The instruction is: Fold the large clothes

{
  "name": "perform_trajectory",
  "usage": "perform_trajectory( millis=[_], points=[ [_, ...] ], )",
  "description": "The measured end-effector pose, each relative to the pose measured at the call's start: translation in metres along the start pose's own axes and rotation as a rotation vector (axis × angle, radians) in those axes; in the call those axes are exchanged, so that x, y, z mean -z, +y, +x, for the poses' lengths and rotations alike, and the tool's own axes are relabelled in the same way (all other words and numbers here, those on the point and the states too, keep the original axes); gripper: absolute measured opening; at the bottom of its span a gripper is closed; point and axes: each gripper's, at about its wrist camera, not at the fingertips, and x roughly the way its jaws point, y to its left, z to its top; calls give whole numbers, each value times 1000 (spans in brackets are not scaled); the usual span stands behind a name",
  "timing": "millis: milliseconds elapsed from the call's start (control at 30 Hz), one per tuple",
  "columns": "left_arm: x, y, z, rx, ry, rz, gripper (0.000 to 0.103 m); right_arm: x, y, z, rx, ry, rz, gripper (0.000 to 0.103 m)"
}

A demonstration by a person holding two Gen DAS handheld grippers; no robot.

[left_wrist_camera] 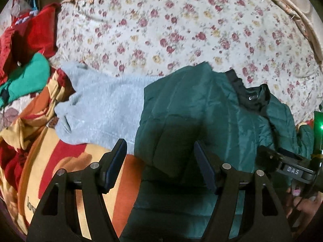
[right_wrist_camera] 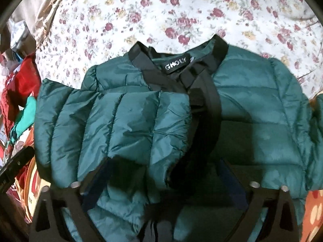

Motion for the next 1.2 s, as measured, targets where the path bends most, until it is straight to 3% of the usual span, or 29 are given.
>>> perform_trajectory(
  millis=[200,267,300,533,733,1000,1200],
  points=[
    [1,1,8,2,13,-10,69,3,-6,16,-34,-21,47,47],
    [1,0,8,1,12,-9,69,3,-6,11,-39,-35,36,26],
    [0,0,8,1,11,-9,69,3,-4,7,-41,-44,19,23],
    [-1,-4,7,9,13,-14,69,7,13,-31,-29,-118,-86,19],
    [-4,-13,1,25,-2,-11,69,0,3,-60,0,-197,-84,19],
    [-6,-35,19,28,21,21,69,-11,-41,-79,93,-242,-31,17],
    [1,-45,48,14,87,35,69,-5,-83,-71,168,-214,27,16]
  ],
)
